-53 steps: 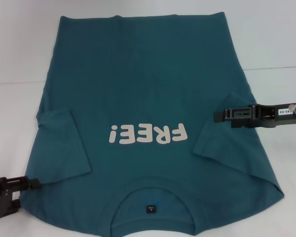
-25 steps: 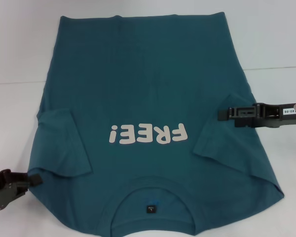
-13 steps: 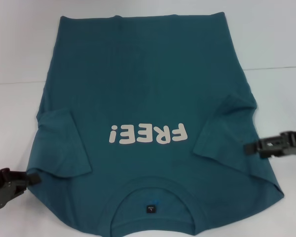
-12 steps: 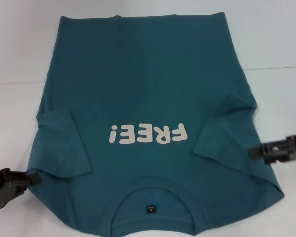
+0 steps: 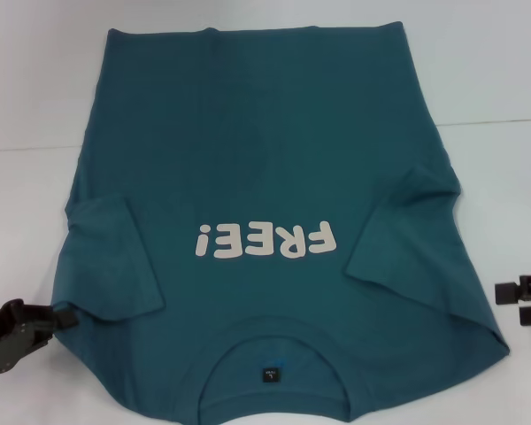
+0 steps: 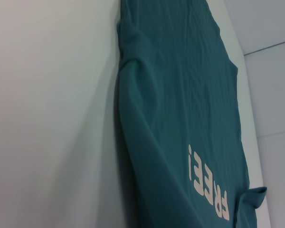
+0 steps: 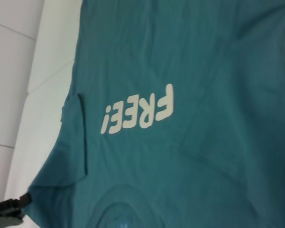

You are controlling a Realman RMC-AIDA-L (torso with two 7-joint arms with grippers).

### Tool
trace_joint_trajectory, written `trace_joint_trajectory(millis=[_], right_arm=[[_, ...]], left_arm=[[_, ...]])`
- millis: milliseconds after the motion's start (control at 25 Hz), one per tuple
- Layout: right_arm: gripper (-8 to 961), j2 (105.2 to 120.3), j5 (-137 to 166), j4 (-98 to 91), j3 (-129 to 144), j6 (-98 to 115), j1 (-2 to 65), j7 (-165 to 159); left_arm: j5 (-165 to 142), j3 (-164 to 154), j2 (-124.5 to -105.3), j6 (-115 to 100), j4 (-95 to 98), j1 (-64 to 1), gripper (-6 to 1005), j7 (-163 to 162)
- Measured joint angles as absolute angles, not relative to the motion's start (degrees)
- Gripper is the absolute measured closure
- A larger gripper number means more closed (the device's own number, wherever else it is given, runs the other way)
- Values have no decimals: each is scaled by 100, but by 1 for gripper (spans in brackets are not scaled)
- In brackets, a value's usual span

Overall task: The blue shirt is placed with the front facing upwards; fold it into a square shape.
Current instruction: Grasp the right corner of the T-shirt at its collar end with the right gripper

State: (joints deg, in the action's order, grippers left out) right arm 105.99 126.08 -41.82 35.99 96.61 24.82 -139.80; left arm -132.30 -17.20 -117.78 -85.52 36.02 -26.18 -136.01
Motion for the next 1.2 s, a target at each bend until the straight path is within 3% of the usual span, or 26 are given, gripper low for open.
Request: trace_joint_trajectory(millis=[1200], right_arm=[[30, 10693, 13544, -3844, 3623, 8889, 2681, -14209]], left_arm=[[-13235, -1697, -11786, -8410, 3543, -2557, 960, -13575]])
